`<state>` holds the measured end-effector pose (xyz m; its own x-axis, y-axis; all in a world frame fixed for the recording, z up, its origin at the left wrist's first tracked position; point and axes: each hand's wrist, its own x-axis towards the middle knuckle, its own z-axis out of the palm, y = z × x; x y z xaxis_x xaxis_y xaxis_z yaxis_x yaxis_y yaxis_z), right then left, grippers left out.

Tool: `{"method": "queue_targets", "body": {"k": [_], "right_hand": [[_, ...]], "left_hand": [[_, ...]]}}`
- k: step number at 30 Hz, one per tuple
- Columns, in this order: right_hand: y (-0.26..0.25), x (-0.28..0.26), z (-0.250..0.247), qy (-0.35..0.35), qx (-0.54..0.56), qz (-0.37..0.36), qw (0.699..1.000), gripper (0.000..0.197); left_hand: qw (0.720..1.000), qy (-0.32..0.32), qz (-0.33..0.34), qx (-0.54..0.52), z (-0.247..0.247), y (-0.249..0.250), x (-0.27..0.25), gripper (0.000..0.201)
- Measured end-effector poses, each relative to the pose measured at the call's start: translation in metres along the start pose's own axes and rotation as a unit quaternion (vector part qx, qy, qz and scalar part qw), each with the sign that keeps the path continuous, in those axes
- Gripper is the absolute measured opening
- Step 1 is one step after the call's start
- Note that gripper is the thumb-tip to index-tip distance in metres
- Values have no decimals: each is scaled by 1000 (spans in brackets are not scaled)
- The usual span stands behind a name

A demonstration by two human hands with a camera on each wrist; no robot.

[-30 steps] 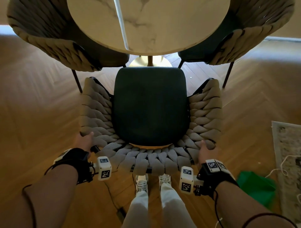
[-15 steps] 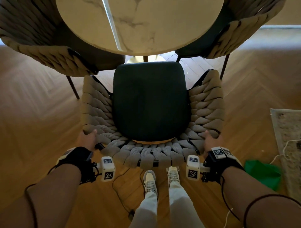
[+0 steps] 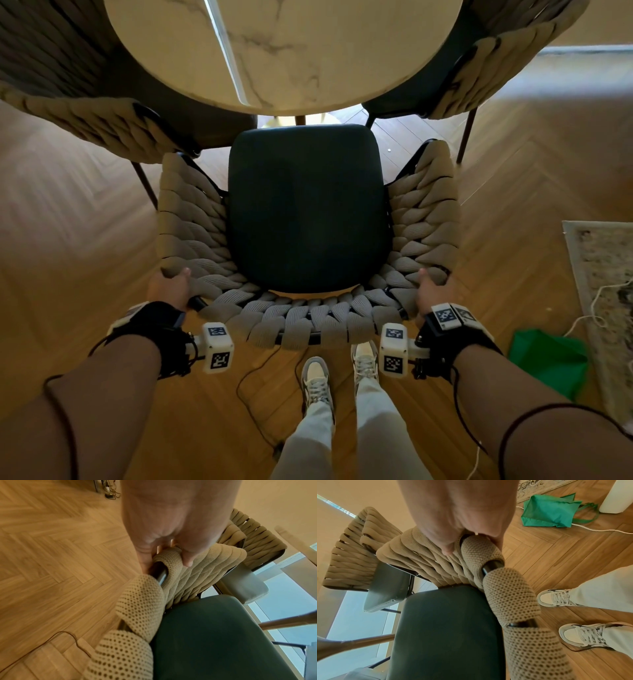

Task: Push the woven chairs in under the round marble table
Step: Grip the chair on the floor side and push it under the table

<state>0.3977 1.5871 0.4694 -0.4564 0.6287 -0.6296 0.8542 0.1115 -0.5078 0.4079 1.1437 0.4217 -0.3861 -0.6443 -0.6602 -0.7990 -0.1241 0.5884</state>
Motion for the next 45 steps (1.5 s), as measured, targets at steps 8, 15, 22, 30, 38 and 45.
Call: {"method": "queue_targets", "body": {"k": [8, 15, 22, 30, 38, 45], "right_hand": [[3, 2, 2, -12, 20, 5, 1000, 82], [20, -6, -2, 10, 33, 2, 999, 81], [24, -2, -4, -1, 11, 2, 1000, 80], [21, -3, -8, -26, 7, 7, 1000, 78], [29, -15, 2, -22, -9, -6, 1000, 80], [34, -20, 8, 11, -5, -20, 1000, 79]], "left_hand": [[1000, -16, 7, 15, -2, 5, -4, 83], [1000, -21, 0, -6, 1, 6, -18, 60], [998, -5, 23, 66, -5, 5, -22, 65], [995, -11, 32, 96, -12, 4, -27, 55], [986, 8, 64, 152, -23, 3, -26, 57], [983, -1, 64, 172, -27, 6, -24, 57]]}}
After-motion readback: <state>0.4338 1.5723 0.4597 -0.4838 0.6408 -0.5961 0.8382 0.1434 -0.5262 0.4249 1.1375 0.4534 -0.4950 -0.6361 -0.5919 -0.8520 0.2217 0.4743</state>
